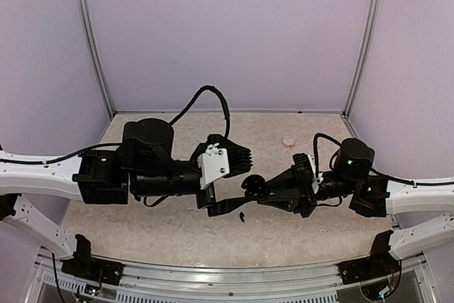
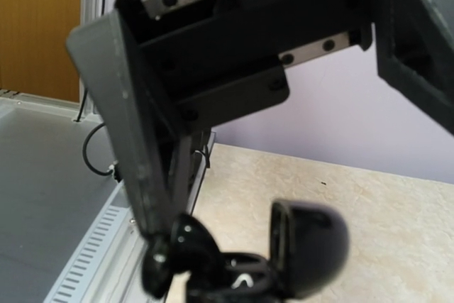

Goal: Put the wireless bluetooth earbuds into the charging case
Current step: Insert the right earbud into the right side groove of the charging case, then adjust the right earbud in the right side groove of the charging case.

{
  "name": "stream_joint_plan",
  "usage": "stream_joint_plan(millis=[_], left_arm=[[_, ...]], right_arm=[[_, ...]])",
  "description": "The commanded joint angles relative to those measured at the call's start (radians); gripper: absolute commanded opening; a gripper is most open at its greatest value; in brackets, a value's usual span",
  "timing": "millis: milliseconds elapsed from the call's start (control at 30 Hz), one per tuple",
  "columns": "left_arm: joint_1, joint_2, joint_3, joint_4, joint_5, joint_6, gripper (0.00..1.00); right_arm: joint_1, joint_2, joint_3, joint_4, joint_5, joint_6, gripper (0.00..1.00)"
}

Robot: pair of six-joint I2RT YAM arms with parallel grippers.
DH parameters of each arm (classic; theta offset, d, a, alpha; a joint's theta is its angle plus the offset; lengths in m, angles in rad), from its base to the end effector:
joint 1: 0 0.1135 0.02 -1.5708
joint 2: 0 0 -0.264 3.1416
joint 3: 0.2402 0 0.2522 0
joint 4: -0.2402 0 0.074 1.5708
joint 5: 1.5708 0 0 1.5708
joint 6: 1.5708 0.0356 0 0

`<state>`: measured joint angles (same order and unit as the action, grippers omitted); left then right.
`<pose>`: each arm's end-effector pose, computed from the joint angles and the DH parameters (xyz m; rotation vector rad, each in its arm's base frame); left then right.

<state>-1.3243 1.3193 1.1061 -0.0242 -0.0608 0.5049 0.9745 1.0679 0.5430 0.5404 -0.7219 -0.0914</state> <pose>0.0784 -0.3029 0.3502 1.4301 1.1567 -0.5251 0.1128 0.2081 0.2755 -1.3326 1.0595 1.2324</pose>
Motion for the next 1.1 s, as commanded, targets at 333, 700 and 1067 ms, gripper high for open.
stream_joint_plan(millis=[333, 700, 1067], left_arm=[[0.042, 0.012, 0.032, 0.101, -0.021, -0.068, 0.89], [0.06, 0.023, 0.022, 0.129, 0.009, -0.098, 0.89], [0.053, -0.061, -0.016, 0.047, 0.104, 0.01, 0.96]], right_arm=[[0.003, 0.006, 0.016, 0.03, -0.021, 0.007, 0.0], [0.003, 0.006, 0.013, 0.047, -0.005, 0.023, 0.0], [-0.002, -0.001, 0.002, 0.047, 0.043, 0.042, 0.0]])
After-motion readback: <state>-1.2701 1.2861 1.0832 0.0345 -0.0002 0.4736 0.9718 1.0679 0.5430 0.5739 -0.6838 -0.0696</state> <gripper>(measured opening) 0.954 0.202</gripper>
